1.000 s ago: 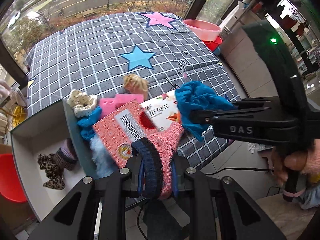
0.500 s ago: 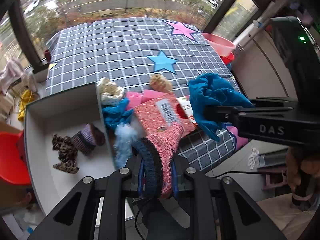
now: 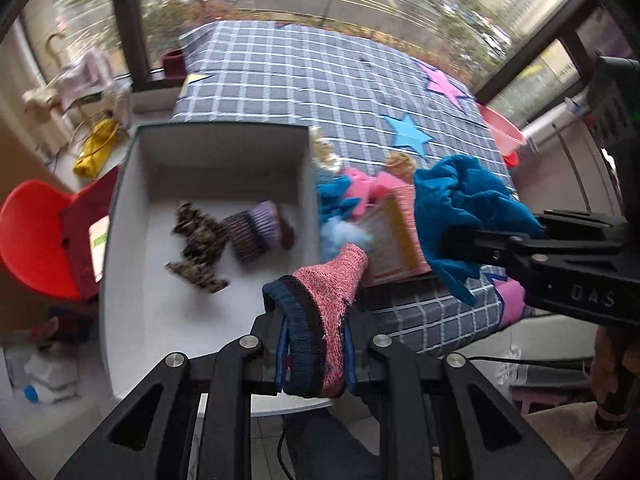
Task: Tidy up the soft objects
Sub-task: 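Lift and carry the pink sock and blue cloth with both tools over the box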
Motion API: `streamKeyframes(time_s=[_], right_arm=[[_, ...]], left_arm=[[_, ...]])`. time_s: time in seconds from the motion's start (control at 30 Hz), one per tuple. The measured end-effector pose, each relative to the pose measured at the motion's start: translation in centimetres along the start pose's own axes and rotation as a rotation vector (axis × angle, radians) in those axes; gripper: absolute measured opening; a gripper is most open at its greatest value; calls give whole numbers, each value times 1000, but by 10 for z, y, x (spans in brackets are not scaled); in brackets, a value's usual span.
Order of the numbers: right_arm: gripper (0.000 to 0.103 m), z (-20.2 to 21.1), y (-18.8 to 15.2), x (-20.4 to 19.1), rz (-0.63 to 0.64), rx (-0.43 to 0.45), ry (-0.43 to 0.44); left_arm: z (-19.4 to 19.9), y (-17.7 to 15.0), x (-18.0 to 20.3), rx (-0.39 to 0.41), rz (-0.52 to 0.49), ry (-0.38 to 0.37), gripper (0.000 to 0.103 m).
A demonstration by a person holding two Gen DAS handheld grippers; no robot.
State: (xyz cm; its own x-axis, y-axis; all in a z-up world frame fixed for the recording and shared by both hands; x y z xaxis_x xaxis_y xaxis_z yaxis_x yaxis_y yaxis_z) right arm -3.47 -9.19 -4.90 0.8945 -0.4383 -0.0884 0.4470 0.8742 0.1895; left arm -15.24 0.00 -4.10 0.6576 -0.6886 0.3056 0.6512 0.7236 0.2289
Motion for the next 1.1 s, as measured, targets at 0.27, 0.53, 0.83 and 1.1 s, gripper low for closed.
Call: streamKeyframes(time_s=[0.27,0.53,0.83,1.1], right_arm=[[36,-18,14,-42,101,-25,38],[36,-29,19,-68,162,-42,65],[36,-36,19,-80,191,-61,76],[36,-42,19,-87,209,-76,76]], left_arm=[[1,-8,-45,9,120,51,23],[2,-12,-67,17,181,79,23],[-1,-18,-79,8,214,93,23],[-6,-19,-83,-3,227,94,23]])
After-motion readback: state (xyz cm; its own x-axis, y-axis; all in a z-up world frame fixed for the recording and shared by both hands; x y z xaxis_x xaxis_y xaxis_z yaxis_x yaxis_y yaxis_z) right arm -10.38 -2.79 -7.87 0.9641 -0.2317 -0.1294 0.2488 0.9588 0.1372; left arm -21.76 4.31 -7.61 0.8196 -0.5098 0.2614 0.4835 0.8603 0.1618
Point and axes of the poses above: each gripper's, at about its wrist camera, not at the fingertips, and z roughly against the way its jaws point, x to its right, y to its top, the point moved 4 cm from there along -z, roughly the way its jaws point, and after that the axes turned 12 degrees about z, right-handed, at the moved point
